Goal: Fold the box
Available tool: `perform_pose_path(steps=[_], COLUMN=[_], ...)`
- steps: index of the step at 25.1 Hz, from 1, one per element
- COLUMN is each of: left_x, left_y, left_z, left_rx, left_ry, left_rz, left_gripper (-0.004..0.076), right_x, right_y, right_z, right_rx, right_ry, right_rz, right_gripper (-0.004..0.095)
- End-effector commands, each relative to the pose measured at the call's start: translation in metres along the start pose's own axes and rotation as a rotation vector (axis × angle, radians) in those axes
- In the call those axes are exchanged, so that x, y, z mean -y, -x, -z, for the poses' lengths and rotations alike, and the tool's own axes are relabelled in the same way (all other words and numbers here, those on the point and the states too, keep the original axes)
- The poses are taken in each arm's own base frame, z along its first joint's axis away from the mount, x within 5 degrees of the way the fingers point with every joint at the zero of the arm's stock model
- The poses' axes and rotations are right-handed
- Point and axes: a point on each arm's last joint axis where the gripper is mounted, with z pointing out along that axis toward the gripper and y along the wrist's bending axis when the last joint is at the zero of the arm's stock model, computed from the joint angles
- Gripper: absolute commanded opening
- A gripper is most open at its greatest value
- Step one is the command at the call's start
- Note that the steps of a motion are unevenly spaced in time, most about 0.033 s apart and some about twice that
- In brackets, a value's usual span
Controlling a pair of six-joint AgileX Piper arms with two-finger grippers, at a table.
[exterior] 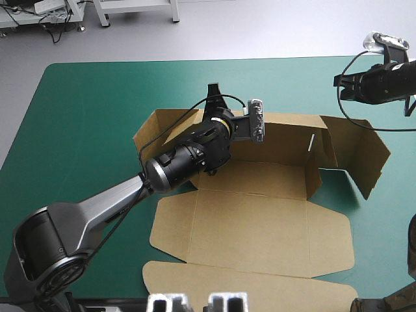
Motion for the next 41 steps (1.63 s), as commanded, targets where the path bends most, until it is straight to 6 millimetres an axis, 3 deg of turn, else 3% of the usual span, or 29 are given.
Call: perform_pose_path(steps=[1, 11, 16, 27, 41], left_x=[-0.022, -0.022, -0.023, -0.022, -0.002], left_y=[0.004, 0.005, 0.005, 0.005, 0.002], left_z=[0.029, 0.029, 0.029, 0.029, 0.013], left_rx=[0.109, 0.122, 0.123, 0.124, 0.08], left_ry=[0.079, 0.087, 0.089, 0.08, 0.064], left_rz=[0.073, 0.087, 0.085, 0.105, 0.009], left_gripper=[-0.001, -0.001, -0.001, -0.001, -0.001], right_x=[-0.004, 0.004, 0.014, 0.004, 0.021], right_y=[0.006, 0.001, -0.024, -0.056, -0.115], right_z=[0.009, -0.008, -0.032, -0.007, -0.012], right_rx=[0.043, -0.028, -0.141, -0.148, 0.033], right_ry=[0.019, 0.028, 0.046, 0.031, 0.169], right_rz=[0.032, 0.042, 0.054, 0.12, 0.073], right_gripper=[-0.002, -0.002, -0.0019, -0.0019, -0.002])
